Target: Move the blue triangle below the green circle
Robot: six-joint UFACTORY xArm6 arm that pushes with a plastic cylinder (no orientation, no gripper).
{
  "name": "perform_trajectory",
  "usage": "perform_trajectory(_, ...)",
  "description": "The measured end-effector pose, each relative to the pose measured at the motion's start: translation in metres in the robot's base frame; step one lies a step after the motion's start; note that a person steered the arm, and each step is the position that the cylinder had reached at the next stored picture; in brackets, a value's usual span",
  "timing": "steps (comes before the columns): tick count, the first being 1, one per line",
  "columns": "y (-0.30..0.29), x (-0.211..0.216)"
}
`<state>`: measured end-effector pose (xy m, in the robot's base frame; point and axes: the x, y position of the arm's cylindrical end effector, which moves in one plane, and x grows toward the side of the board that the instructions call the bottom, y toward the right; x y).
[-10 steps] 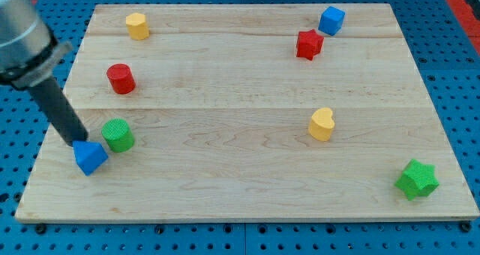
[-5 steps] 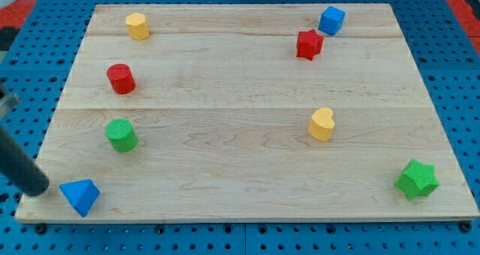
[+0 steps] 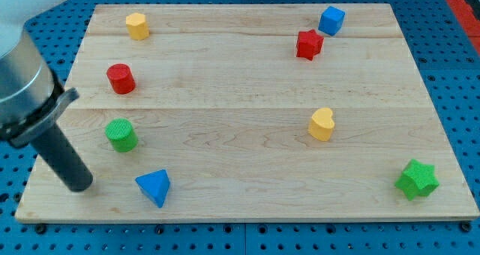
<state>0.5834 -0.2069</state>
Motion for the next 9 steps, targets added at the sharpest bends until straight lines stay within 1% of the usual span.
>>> perform_trajectory(1,0.085,0.015)
perform_trajectory(2,0.113,0.036)
perform_trajectory(3,0.161,0.028)
perform_trajectory(4,0.188,0.001)
perform_trajectory(5,0.117,0.011)
perform_trajectory(6,0.093,0.01)
perform_trajectory(7,0.163,-0.005)
perform_trajectory(8,0.147,-0.013)
perform_trajectory(9,0.076,-0.011)
